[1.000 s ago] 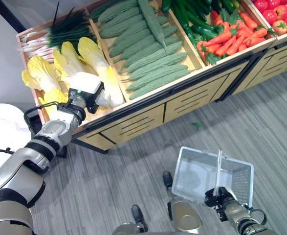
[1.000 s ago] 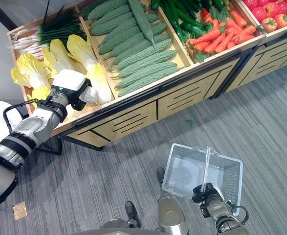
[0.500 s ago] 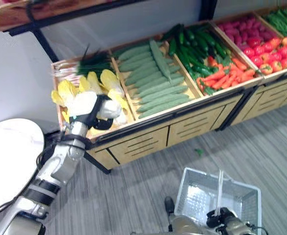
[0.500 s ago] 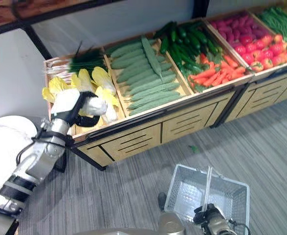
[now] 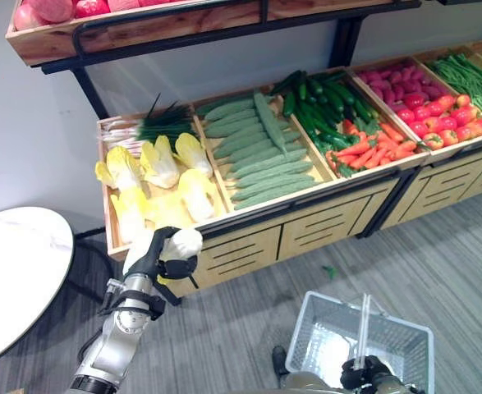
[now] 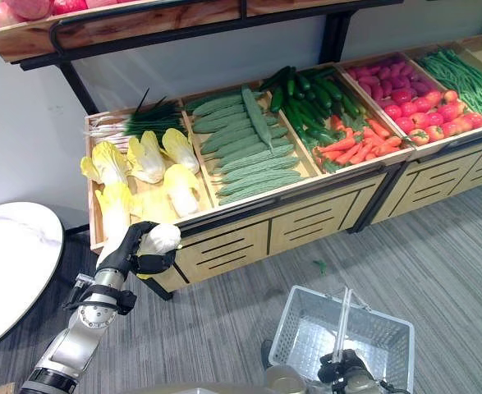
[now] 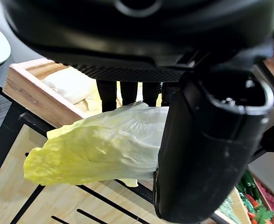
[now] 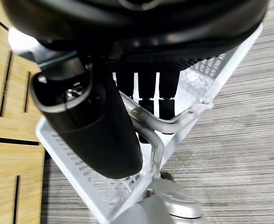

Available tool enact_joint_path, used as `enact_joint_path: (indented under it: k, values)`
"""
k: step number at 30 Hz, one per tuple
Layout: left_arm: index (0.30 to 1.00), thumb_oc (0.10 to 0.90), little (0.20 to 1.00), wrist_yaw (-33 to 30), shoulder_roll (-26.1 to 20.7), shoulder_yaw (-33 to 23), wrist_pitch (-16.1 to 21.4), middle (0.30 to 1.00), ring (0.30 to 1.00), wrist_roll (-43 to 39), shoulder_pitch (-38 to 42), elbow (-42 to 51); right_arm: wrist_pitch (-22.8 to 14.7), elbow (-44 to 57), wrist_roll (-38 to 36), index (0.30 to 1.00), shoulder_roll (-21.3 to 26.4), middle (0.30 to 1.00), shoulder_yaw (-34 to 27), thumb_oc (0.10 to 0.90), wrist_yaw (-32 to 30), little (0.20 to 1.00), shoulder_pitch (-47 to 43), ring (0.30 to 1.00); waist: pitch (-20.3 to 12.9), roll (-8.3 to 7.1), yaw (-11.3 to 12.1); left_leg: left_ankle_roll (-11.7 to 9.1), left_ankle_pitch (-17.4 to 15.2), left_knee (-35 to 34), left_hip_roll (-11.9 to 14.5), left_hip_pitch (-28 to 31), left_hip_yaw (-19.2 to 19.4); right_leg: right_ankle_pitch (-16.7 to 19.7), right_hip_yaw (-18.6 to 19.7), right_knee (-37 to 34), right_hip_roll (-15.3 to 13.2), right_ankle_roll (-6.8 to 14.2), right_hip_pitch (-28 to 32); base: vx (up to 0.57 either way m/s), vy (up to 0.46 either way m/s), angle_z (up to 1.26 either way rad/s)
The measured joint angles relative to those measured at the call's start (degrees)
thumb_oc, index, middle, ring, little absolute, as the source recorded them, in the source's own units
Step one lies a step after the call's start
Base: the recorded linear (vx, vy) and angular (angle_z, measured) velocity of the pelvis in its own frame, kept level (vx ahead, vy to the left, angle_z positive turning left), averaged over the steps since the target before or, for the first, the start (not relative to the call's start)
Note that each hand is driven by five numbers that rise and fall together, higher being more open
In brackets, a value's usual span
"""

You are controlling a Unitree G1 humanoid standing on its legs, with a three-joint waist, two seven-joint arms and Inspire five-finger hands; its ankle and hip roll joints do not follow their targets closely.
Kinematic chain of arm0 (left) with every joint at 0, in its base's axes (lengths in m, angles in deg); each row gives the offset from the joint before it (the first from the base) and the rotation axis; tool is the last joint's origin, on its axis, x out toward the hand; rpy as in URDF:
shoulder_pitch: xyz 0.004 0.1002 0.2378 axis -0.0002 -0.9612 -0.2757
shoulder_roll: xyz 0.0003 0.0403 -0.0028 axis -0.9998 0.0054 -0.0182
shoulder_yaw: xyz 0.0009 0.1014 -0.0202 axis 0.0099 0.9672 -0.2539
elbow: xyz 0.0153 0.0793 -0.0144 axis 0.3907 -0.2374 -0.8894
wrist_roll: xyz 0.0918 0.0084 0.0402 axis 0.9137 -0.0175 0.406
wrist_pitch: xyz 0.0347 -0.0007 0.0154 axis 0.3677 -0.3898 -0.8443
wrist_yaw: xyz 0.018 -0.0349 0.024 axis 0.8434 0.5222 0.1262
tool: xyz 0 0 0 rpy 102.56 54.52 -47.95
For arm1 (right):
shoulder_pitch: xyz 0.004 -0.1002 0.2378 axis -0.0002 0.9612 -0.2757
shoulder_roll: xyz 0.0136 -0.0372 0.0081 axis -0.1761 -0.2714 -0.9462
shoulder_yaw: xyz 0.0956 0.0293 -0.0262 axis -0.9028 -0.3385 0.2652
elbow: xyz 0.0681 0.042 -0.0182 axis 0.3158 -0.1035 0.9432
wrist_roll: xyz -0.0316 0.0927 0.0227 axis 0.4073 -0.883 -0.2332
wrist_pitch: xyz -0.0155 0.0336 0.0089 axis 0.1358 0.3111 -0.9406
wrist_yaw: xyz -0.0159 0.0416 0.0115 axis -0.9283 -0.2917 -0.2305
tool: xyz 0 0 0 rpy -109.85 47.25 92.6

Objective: Get the vegetables into the basket

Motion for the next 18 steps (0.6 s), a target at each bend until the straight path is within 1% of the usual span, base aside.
enact_joint_path:
  k: [3, 4, 5, 8, 9, 10, 11, 12, 18]
  values:
    - [0.300, 0.400, 0.300, 0.09, -0.04, 0.18, -0.02, 0.300, 0.300, -0.05, 0.05, 0.00, 0.80, 1.65, -0.03, 0.300, 0.21, 0.300, 0.14, 0.400, -0.17, 0.300, 0.40, 0.300, -0.23, 0.36, -0.07, -0.01, 0.00, 0.00, -0.01, 0.00, -0.01, 0.00, 0.00, 0.00, 0.01, 0.00, -0.01, 0.00, 0.000, 0.00]
    - [0.300, 0.400, 0.300, 0.61, -0.01, 0.57, -0.03, 0.300, 0.300, -0.05, 0.06, -0.05, 1.06, 4.25, -0.03, 0.300, 0.27, 0.300, 0.30, 0.400, -0.15, 0.300, 0.83, 0.300, -0.28, 0.48, -0.19, -0.03, 0.02, 0.01, 0.01, 0.01, 0.01, 0.02, 0.00, -0.01, 0.04, 0.01, -0.01, 0.00, 0.000, 0.00]
    - [0.300, 0.400, 0.300, 1.06, 0.01, 1.35, -0.04, 0.300, 0.300, -0.05, 0.26, -0.43, 1.23, 6.36, -0.03, 0.300, 0.55, 0.300, 1.23, 0.400, -0.16, 0.300, 0.94, 0.300, -0.29, 0.49, -0.43, -0.04, 0.04, 0.01, 0.01, 0.03, 0.05, 0.03, 0.02, -0.02, 0.04, 0.02, -0.01, 0.00, 0.000, 0.00]
    - [0.300, 0.400, 0.300, 1.33, 0.38, 3.91, -0.06, 0.300, 0.300, -0.05, 1.30, -2.55, 1.53, 11.39, 0.00, 0.300, 0.82, 0.300, 1.30, 0.400, -0.22, 0.300, 1.54, 0.300, -0.33, 0.66, -0.83, -0.13, 0.12, 0.07, -0.06, 0.09, 0.15, 0.08, 0.18, -0.02, 0.03, 0.07, -0.02, 0.00, 0.005, -0.02]
    - [0.300, 0.400, 0.300, 1.35, 1.05, 5.45, -0.08, 0.300, 0.300, 0.43, 2.32, -5.59, 1.58, 14.49, 0.02, 0.300, 1.05, 0.300, 1.60, 0.400, -0.63, 0.300, 1.56, 0.300, -0.49, 0.90, -1.16, -0.23, 0.19, 0.04, -0.11, 0.19, 0.34, 0.08, 0.39, -0.14, 0.05, 0.09, -0.03, 0.00, 0.014, -0.07]
    - [0.300, 0.400, 0.300, 1.38, 1.56, 6.33, -0.44, 0.300, 0.300, 0.90, 3.14, -7.72, 1.37, 15.86, 0.03, 0.300, 1.34, 0.300, 2.10, 0.400, -0.98, 0.300, 1.45, 0.300, -0.63, 1.13, -1.17, -0.23, 0.19, 0.04, -0.10, 0.22, 0.53, 0.08, 0.56, -0.16, 0.08, 0.09, -0.05, 0.00, 0.007, -0.16]
    - [0.300, 0.400, 0.300, 1.38, 2.75, 7.88, -1.68, 0.300, 0.300, 3.06, 4.26, -11.41, 1.50, 20.09, 0.43, 0.300, 2.44, 0.300, 3.67, 0.400, -1.72, 0.300, 1.21, 0.300, -0.75, 1.32, -1.50, -0.22, 0.16, 0.03, -0.19, 0.28, 1.12, 0.08, 1.09, -0.18, 0.20, 0.08, -0.28, 0.00, 0.007, -0.18]
    - [0.300, 0.400, 0.300, 1.40, 3.31, 8.52, -2.31, 0.300, 0.300, 3.63, 4.65, -13.02, 1.14, 21.97, 0.85, 0.300, 2.89, 0.300, 4.03, 0.400, -1.76, 0.300, 1.10, 0.300, -0.76, 1.39, -1.58, -0.26, 0.19, 0.11, -0.17, 0.28, 1.64, 0.10, 1.34, -0.17, 0.29, 0.09, -0.46, 0.00, 0.009, -0.19]
    - [0.300, 0.400, 0.300, 1.37, 4.68, 9.98, -3.80, 0.300, 0.300, 7.61, 4.84, -15.15, 1.04, 27.16, 3.05, 0.300, 3.93, 0.300, 4.05, 0.400, -2.77, 0.300, 0.87, 0.300, -0.61, 1.60, -2.04, -0.26, 0.19, 0.27, -0.11, 0.55, 2.35, 0.27, 2.10, -0.16, 0.71, 0.13, -0.65, 0.00, 0.008, -0.08]
